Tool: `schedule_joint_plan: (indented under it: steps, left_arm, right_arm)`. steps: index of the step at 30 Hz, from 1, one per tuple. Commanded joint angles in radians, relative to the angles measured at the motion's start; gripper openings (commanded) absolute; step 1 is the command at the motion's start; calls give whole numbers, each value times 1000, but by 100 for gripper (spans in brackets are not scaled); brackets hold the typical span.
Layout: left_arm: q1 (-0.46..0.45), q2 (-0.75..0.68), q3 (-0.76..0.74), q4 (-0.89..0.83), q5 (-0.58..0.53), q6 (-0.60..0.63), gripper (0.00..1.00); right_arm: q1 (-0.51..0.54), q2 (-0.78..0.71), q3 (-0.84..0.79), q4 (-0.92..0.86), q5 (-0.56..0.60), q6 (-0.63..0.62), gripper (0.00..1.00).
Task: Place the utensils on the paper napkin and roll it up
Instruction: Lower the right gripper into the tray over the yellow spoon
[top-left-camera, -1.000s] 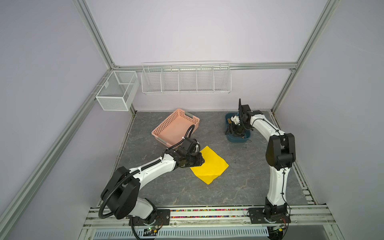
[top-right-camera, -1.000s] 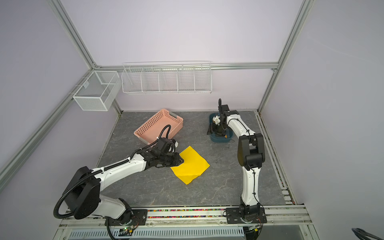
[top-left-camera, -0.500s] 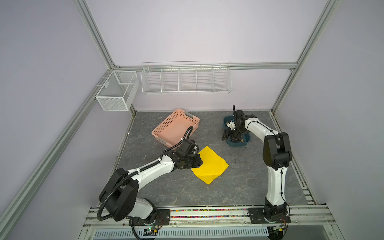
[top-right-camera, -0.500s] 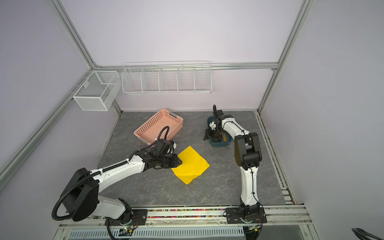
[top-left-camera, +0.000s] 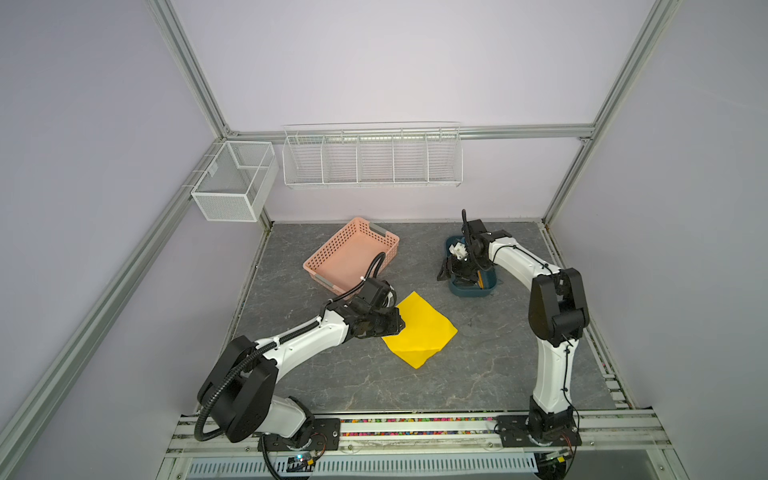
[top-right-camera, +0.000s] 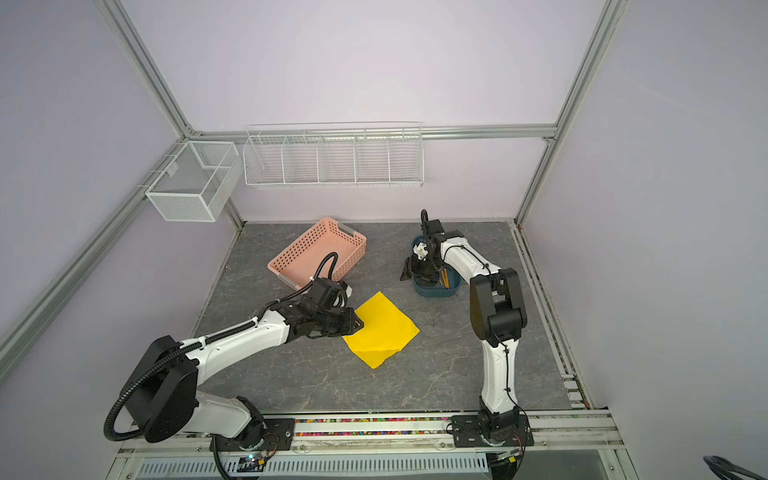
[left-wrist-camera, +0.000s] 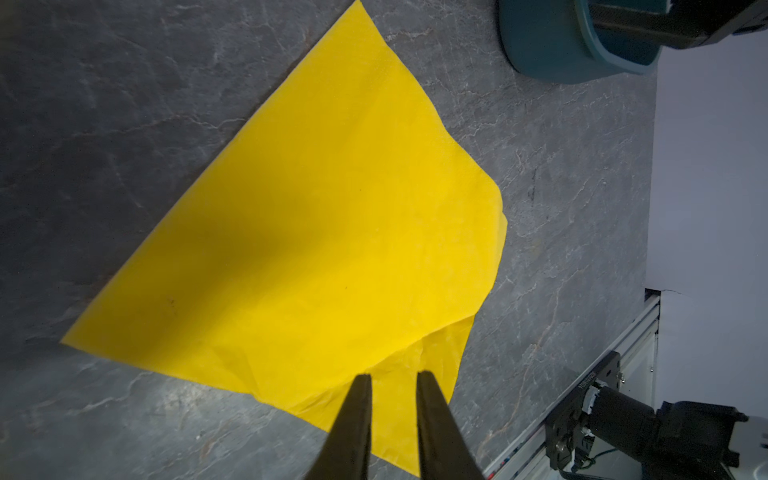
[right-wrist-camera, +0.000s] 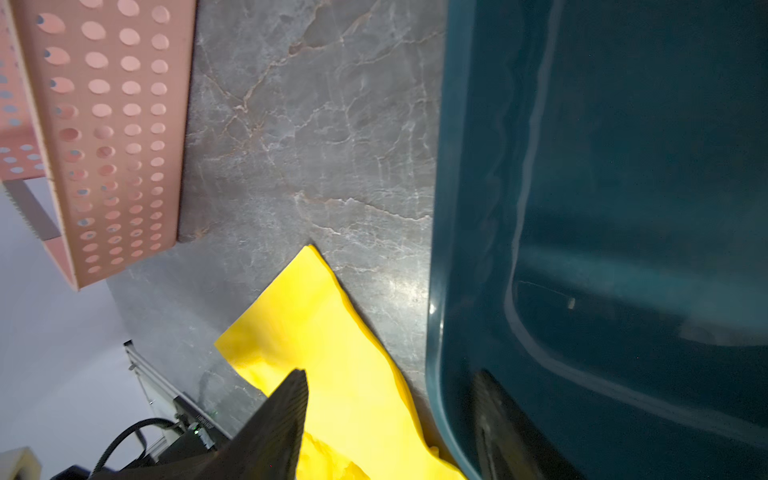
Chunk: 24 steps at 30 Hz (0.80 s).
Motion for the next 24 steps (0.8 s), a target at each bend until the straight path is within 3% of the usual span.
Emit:
schedule_joint_plan:
  steps: [1,11,18,24]
  left_arm:
    - [6,-18,-10,6,-4,0,22]
    - [9,-39,-4,2,-26,5,26]
    - [15,-61,13,-14,-52,20,29]
    - [15,-68,12,-17,-49,18,29]
  right_arm:
    - [9,-5,9,5,-56,6,65]
    - [-9,-77,111,-108,167,-61,60]
    - [-50,-4,239,-233,329,-156,53]
    - [-93,74,324,-257,378,-219,48]
